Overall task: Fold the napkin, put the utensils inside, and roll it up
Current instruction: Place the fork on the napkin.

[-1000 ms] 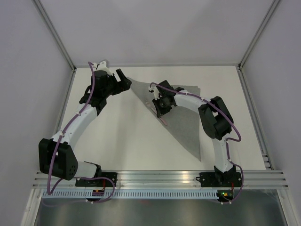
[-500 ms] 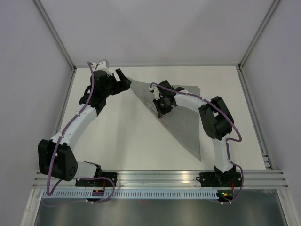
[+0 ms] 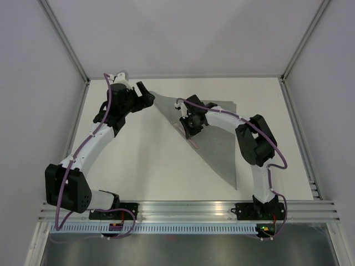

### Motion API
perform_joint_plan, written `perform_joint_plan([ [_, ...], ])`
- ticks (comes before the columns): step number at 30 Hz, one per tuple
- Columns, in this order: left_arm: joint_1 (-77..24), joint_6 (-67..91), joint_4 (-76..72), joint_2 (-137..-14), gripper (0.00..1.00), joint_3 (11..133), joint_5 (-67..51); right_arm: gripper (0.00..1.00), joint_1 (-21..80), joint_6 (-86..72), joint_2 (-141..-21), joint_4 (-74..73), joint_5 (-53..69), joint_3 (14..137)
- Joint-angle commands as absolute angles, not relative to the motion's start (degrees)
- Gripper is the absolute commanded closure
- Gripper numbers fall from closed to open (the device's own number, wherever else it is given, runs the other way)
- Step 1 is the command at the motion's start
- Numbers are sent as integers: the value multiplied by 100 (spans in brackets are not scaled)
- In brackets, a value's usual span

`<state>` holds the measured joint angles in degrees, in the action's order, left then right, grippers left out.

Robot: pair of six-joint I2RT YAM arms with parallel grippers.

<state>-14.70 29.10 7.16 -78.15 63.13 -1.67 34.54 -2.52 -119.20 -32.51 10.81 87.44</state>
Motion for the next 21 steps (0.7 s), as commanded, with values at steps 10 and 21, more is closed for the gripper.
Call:
perform_joint_plan([
  [10, -1450, 2865, 589, -7646, 6, 6196, -158, 100, 3498, -299, -11689, -3349, 958, 8657],
  [21, -1450, 2874, 563, -7682, 6, 6214, -184, 100, 3498, -334, -11646, -3226, 914, 8552],
])
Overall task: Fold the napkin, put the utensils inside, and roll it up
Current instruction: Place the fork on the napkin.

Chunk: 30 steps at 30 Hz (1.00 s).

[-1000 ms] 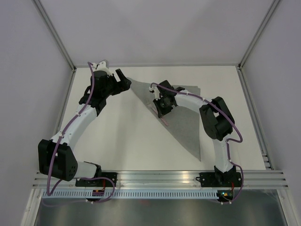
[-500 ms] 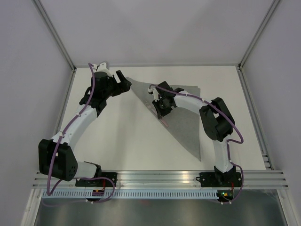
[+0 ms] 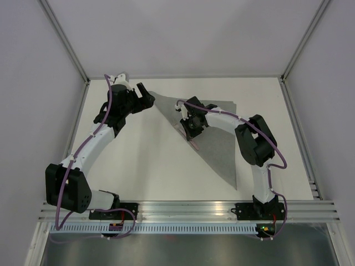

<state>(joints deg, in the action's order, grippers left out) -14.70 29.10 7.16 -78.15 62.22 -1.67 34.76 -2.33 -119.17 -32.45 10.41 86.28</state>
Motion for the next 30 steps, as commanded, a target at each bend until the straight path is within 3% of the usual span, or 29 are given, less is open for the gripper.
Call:
perform_joint_plan([
  [1, -1450, 2874, 554, -7682, 6, 6223, -185, 99, 3498, -325, -11654, -3234, 914, 8560],
  [30, -1450, 2883, 545, -7726, 6, 6214, -193, 97, 3498, -316, -11531, -3024, 800, 8376],
])
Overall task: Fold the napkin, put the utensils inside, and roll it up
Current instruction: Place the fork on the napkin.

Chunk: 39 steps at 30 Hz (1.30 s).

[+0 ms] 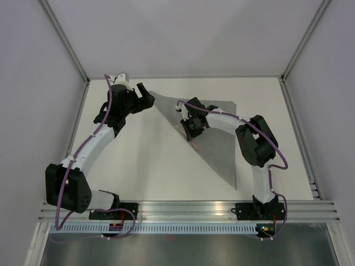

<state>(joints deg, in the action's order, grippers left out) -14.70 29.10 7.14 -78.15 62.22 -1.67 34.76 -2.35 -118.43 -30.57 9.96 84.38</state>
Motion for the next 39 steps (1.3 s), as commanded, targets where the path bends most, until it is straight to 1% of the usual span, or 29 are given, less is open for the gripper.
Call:
perform_joint_plan([
  [1, -1459, 2874, 554, -7726, 6, 6205, -193, 97, 3489, -308, -11514, -3023, 800, 8367],
  [13, -1450, 2892, 536, -7726, 6, 6196, -176, 98, 3489, -316, -11373, -2997, 765, 8350],
  [26, -1450, 2900, 492, -7708, 6, 6144, -193, 97, 3480, -281, -11417, -2997, 791, 8288],
  [29, -1459, 2900, 492, -7699, 6, 6126, -185, 91, 3480, -272, -11435, -2997, 809, 8279],
  [32, -1450, 2900, 475, -7699, 6, 6117, -185, 76, 3480, -272, -11417, -3006, 817, 8279],
  [33, -1450, 2900, 483, -7699, 6, 6117, -185, 68, 3480, -264, -11408, -2997, 826, 8279],
  [36, -1450, 2892, 466, -7691, 6, 6108, -176, 59, 3480, -272, -11382, -3006, 861, 8314],
  [39, -1450, 2874, 466, -7682, 5, 6108, -141, 56, 3489, -272, -11373, -3058, 896, 8376],
])
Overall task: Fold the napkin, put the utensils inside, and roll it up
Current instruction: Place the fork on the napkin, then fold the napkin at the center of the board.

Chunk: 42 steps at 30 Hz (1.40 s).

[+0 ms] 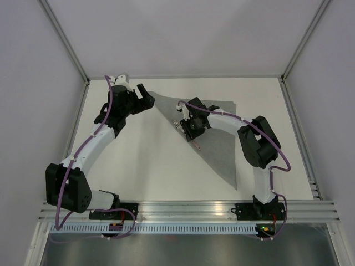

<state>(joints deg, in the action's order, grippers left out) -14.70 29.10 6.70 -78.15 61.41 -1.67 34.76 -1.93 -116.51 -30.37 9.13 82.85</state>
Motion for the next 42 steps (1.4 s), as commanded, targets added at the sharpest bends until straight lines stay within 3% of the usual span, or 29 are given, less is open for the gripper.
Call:
perform_joint_plan([
  [1, -1459, 2874, 466, -7682, 5, 6108, -132, 55, 3481, -264, -11347, -3093, 905, 8411],
  [8, -1450, 2751, 124, -7559, 4, 6004, -465, 47, 3428, -176, -10943, -3366, 940, 9051],
  [13, -1765, 2497, -948, -7427, 5, 5555, -765, 46, 2928, -334, -10670, -3568, 1229, 9649],
  [24, -3892, 1003, -2258, -7383, 7, 4475, -404, 45, 740, -642, -9810, -3499, 2021, 9651],
  [28, -5216, 467, -2285, -7584, 7, 4193, -28, 44, 63, -764, -9642, -3314, 2380, 9256],
  [33, -6492, 308, -2303, -8085, 7, 4183, 439, 45, -360, -765, -9659, -3217, 2584, 9000],
  [42, -7812, -473, -2162, -9544, 11, 4930, 1212, 45, -492, -765, -9528, -3146, 2619, 8877],
])
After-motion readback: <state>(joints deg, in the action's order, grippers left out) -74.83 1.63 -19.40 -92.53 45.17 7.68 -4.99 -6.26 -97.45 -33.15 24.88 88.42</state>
